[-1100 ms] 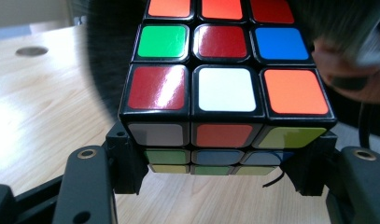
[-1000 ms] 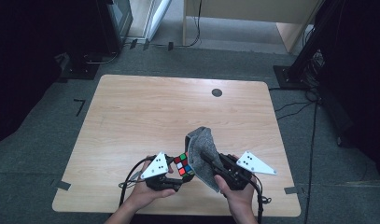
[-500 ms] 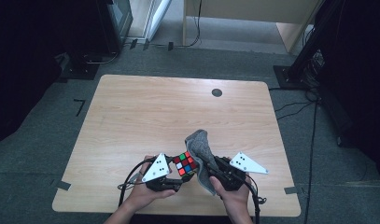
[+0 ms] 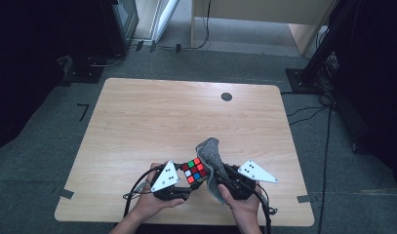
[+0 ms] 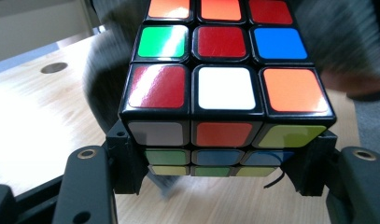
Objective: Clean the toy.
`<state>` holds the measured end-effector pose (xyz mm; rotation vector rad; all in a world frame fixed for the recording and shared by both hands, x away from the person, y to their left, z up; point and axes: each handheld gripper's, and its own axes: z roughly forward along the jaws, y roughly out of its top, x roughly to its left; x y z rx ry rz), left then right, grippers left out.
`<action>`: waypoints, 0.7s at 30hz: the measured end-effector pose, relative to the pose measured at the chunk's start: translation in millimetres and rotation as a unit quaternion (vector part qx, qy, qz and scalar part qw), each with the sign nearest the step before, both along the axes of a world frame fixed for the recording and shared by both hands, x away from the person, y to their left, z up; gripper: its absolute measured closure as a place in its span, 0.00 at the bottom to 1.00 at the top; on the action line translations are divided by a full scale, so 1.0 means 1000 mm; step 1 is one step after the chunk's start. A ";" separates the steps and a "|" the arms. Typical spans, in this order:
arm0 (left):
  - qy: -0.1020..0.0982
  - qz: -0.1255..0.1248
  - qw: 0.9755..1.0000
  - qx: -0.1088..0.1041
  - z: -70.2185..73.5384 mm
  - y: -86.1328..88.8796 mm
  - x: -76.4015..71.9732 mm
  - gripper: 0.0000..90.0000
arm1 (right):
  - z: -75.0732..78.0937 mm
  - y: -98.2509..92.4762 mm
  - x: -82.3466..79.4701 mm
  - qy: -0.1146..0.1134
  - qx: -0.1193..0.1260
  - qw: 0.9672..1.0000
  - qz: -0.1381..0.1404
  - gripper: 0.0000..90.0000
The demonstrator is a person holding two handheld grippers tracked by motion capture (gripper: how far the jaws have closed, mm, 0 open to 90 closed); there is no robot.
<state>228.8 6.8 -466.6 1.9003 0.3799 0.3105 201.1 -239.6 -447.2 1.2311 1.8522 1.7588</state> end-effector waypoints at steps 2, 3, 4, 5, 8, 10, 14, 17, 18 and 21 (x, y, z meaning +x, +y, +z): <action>0.002 0.000 1.000 -0.003 0.001 0.001 0.000 0.39 | -0.009 -0.002 0.004 0.023 0.000 1.000 -0.005 0.81; 0.001 0.000 1.000 -0.003 0.001 0.001 0.001 0.39 | -0.010 -0.003 0.005 0.030 0.006 1.000 -0.004 0.81; 0.004 -0.001 1.000 -0.006 0.001 0.001 0.001 0.39 | -0.009 -0.003 0.005 0.029 0.008 1.000 -0.002 0.81; 0.006 -0.002 1.000 -0.007 0.001 0.001 0.001 0.39 | -0.006 -0.003 0.004 0.023 0.008 1.000 0.000 0.81; 0.002 0.010 1.000 0.011 0.000 -0.002 0.001 0.39 | 0.005 -0.002 0.000 0.003 0.025 1.000 0.008 0.81; 0.007 0.012 1.000 0.018 -0.002 -0.002 0.002 0.39 | 0.006 -0.001 -0.002 -0.004 0.024 1.000 0.009 0.81; 0.005 0.015 1.000 0.013 0.000 -0.001 0.001 0.39 | -0.006 -0.001 0.003 0.018 0.002 1.000 -0.002 0.81; 0.006 0.028 0.999 0.029 0.001 -0.002 0.002 0.39 | -0.010 -0.002 0.004 0.023 -0.013 1.000 -0.011 0.81; 0.009 0.040 0.998 0.046 0.001 -0.004 0.003 0.39 | -0.007 -0.002 0.003 0.009 -0.016 1.000 -0.011 0.81; 0.029 0.058 0.993 0.096 -0.004 -0.009 0.006 0.39 | 0.007 0.003 -0.005 -0.053 -0.034 0.998 -0.001 0.81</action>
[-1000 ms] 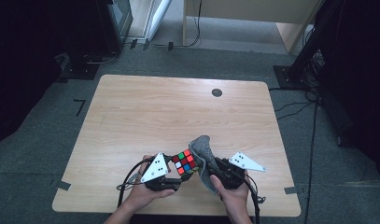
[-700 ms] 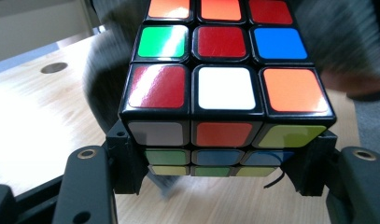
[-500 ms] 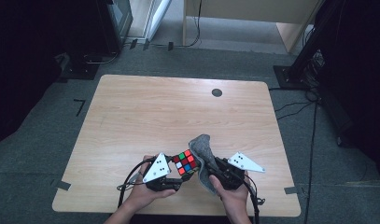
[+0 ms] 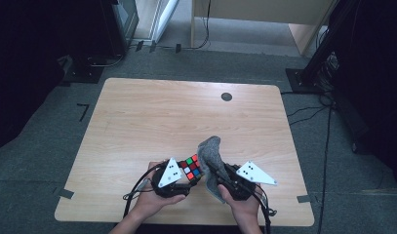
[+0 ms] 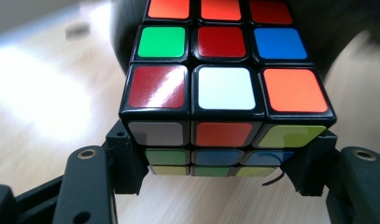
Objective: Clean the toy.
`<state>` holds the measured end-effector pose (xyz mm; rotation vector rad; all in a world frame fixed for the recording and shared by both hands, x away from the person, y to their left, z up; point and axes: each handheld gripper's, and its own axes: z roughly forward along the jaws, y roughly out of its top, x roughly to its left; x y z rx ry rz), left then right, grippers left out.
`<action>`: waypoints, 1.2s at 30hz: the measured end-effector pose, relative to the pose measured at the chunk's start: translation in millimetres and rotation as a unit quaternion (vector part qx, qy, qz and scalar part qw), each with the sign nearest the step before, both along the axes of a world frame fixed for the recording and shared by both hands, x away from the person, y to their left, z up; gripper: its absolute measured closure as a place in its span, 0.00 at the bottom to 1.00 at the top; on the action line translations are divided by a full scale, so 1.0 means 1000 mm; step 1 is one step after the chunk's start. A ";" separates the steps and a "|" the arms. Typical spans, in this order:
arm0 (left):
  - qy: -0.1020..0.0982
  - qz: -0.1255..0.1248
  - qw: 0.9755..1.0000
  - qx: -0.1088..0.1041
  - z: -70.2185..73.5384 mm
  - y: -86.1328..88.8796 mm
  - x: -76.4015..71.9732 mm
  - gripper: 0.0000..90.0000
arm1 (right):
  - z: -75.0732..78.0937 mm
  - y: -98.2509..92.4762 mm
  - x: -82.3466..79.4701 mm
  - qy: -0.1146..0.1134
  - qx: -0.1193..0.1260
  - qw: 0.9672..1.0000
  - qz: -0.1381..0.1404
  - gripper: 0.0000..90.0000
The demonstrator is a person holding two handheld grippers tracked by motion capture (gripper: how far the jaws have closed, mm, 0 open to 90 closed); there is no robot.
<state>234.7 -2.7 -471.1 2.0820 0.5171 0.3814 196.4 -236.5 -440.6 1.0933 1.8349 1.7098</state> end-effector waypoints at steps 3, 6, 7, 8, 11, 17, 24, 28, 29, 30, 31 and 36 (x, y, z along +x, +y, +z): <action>0.011 0.003 1.000 0.014 -0.002 -0.006 -0.002 0.39 | 0.001 0.014 -0.004 -0.025 -0.062 0.998 0.012 0.81; 0.001 0.011 0.999 0.052 -0.002 -0.012 -0.005 0.39 | -0.009 0.030 -0.008 -0.039 -0.122 0.992 0.020 0.80; 0.003 0.011 0.999 0.053 -0.002 -0.013 -0.005 0.39 | -0.009 0.034 -0.009 -0.039 -0.132 0.990 0.022 0.80; 0.007 0.010 0.999 0.051 -0.002 -0.013 -0.005 0.39 | -0.009 0.037 -0.010 -0.044 -0.141 0.989 0.031 0.80; -0.003 0.009 0.998 0.058 0.000 -0.014 -0.007 0.39 | -0.008 0.044 -0.014 -0.057 -0.156 0.985 0.046 0.80; -0.011 0.000 0.999 0.042 0.003 -0.012 -0.008 0.39 | -0.003 0.015 0.002 -0.025 -0.119 0.992 -0.011 0.80; -0.016 -0.006 0.998 0.052 0.001 -0.016 -0.009 0.39 | -0.003 0.051 -0.018 -0.074 -0.192 0.977 0.057 0.79; -0.014 0.002 0.999 0.044 0.003 -0.011 -0.008 0.39 | -0.001 0.033 -0.008 -0.051 -0.157 0.986 0.022 0.80; -0.010 0.002 0.999 0.039 0.003 -0.010 -0.007 0.39 | -0.001 0.026 -0.005 -0.044 -0.154 0.987 0.003 0.81; -0.008 0.001 0.999 0.035 0.003 -0.010 -0.007 0.39 | 0.001 0.020 -0.003 -0.036 -0.154 0.987 -0.012 0.80; -0.008 0.000 0.999 0.034 0.003 -0.010 -0.007 0.39 | 0.002 0.019 -0.004 -0.037 -0.160 0.986 -0.020 0.80; -0.016 -0.007 0.999 0.043 0.002 -0.014 -0.010 0.39 | 0.000 0.052 -0.020 -0.081 -0.204 0.974 0.053 0.79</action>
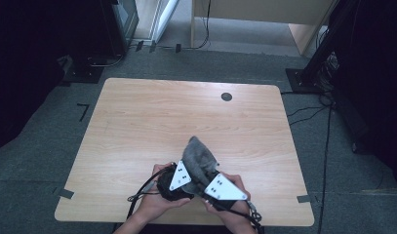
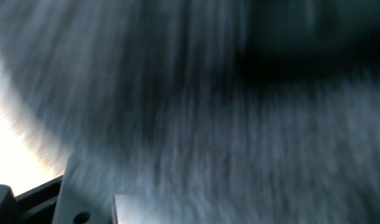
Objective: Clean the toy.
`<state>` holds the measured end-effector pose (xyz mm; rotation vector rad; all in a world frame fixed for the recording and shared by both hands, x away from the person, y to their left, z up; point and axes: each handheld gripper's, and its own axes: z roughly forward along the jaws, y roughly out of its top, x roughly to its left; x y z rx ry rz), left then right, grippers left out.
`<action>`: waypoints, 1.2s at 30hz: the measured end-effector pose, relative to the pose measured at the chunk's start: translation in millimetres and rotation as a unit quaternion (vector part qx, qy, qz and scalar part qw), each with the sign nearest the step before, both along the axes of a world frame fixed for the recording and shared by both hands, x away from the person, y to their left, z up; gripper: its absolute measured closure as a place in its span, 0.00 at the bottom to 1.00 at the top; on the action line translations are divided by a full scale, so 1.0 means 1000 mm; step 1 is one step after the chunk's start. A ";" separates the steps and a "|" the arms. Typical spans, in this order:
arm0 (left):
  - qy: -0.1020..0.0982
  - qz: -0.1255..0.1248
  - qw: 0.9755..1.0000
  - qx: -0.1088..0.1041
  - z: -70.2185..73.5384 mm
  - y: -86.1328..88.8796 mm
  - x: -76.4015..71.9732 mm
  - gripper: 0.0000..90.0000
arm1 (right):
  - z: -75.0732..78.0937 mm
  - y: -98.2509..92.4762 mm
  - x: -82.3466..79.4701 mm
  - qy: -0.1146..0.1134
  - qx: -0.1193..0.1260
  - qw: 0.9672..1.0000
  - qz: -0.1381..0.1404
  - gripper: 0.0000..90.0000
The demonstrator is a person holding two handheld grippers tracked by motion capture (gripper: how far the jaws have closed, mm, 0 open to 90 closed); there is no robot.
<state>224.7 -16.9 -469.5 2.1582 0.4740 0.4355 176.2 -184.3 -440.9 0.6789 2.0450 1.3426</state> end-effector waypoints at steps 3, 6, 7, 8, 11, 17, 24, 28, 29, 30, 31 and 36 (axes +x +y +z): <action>-0.003 0.003 1.000 -0.004 0.002 0.002 0.000 0.39 | 0.000 -0.008 0.006 0.017 0.029 0.999 -0.008 0.80; -0.003 0.000 1.000 -0.012 0.003 0.004 0.000 0.39 | 0.004 -0.026 0.013 0.020 0.035 0.996 -0.075 0.81; -0.004 0.000 1.000 -0.016 0.003 0.003 0.000 0.39 | 0.006 -0.029 0.014 0.024 0.042 0.995 -0.083 0.81; -0.005 -0.001 1.000 -0.016 0.003 0.003 0.000 0.39 | 0.006 -0.029 0.013 0.024 0.045 0.995 -0.083 0.81; -0.009 -0.004 1.000 -0.012 0.003 0.002 -0.001 0.39 | 0.005 -0.012 0.004 0.004 0.027 0.999 -0.035 0.80; -0.007 -0.011 1.000 -0.023 0.005 0.006 -0.001 0.39 | 0.006 -0.017 0.007 -0.001 0.038 0.999 -0.036 0.81; -0.007 -0.008 1.000 -0.019 0.004 0.005 0.000 0.39 | 0.003 -0.006 0.000 -0.003 0.025 1.000 -0.009 0.81; -0.009 -0.009 1.000 -0.023 0.006 0.007 0.000 0.39 | 0.005 -0.011 0.004 -0.004 0.032 0.999 -0.013 0.82; -0.008 -0.008 1.000 -0.022 0.006 0.006 0.000 0.39 | 0.006 -0.020 0.008 0.006 0.048 0.998 -0.032 0.82; -0.007 -0.009 1.000 -0.022 0.005 0.006 0.000 0.39 | 0.006 -0.024 0.010 0.018 0.060 0.997 -0.043 0.81; -0.005 -0.009 1.000 -0.021 0.004 0.005 0.000 0.39 | 0.005 -0.028 0.012 0.027 0.068 0.996 -0.047 0.81; 0.005 -0.008 1.000 -0.030 0.004 0.007 0.002 0.39 | 0.007 -0.019 0.012 0.027 0.048 0.998 -0.015 0.60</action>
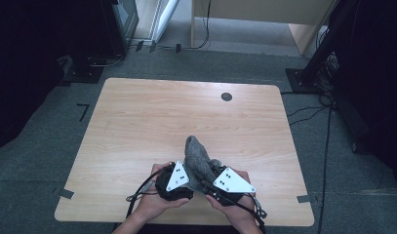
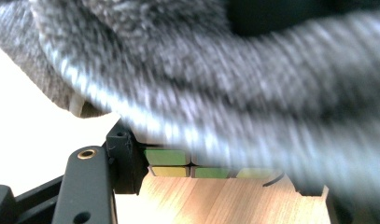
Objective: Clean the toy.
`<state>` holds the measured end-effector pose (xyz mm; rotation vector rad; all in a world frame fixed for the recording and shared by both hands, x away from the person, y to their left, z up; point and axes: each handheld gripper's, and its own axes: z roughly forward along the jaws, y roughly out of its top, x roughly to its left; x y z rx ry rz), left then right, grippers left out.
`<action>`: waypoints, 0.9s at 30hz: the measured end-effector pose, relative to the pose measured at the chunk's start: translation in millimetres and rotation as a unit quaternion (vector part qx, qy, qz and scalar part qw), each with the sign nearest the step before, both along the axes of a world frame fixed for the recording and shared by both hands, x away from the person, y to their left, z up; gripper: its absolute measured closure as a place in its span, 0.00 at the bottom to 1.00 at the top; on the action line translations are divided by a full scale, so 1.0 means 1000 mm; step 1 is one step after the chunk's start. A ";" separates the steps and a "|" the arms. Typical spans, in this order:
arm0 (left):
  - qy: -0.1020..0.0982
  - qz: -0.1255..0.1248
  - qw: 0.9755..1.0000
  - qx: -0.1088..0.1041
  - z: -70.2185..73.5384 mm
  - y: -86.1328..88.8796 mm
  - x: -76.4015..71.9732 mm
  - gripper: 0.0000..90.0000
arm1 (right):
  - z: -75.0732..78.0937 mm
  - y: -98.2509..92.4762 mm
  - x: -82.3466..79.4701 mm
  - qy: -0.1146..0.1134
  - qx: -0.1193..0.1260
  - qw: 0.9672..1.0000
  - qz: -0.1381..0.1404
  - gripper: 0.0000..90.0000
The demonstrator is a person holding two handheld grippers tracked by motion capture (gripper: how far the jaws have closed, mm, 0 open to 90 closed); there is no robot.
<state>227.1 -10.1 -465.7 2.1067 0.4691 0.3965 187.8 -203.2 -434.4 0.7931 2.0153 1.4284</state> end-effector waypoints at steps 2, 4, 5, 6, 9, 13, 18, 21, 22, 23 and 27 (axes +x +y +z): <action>0.005 0.001 1.000 -0.006 0.000 0.002 0.002 0.39 | 0.002 -0.002 0.002 0.012 0.019 1.000 0.005 0.54; 0.014 0.005 1.000 -0.014 0.000 0.004 0.004 0.39 | 0.003 -0.006 0.002 0.018 0.032 0.999 0.006 0.56; 0.016 0.007 1.000 -0.015 0.000 0.006 0.005 0.39 | 0.004 -0.009 0.002 0.017 0.040 0.999 0.007 0.59; 0.017 0.009 1.000 -0.016 0.000 0.006 0.006 0.39 | 0.005 -0.011 0.002 0.016 0.045 0.999 0.007 0.62; 0.020 0.011 1.000 -0.018 0.000 0.007 0.007 0.39 | 0.008 -0.015 0.001 0.012 0.057 0.998 0.007 0.69; 0.009 0.005 1.000 -0.006 0.000 0.001 0.002 0.39 | 0.004 -0.005 -0.001 0.014 0.029 0.999 0.011 0.78; -0.013 0.001 1.000 -0.009 0.003 0.002 -0.003 0.39 | 0.003 0.003 -0.005 -0.007 -0.005 1.000 0.026 0.80; -0.019 -0.003 1.000 -0.008 0.004 0.001 -0.003 0.39 | 0.005 -0.016 0.004 -0.004 0.021 1.000 -0.016 0.81; -0.016 -0.004 1.000 -0.009 0.003 0.001 -0.003 0.39 | 0.005 -0.021 0.005 0.008 0.032 0.999 -0.025 0.81; -0.015 -0.003 1.000 -0.007 0.002 0.000 -0.003 0.39 | 0.005 -0.021 0.004 0.011 0.034 0.999 -0.024 0.81; -0.011 0.000 1.000 -0.002 0.000 -0.002 -0.002 0.39 | 0.002 0.005 -0.010 -0.011 -0.011 0.999 0.030 0.80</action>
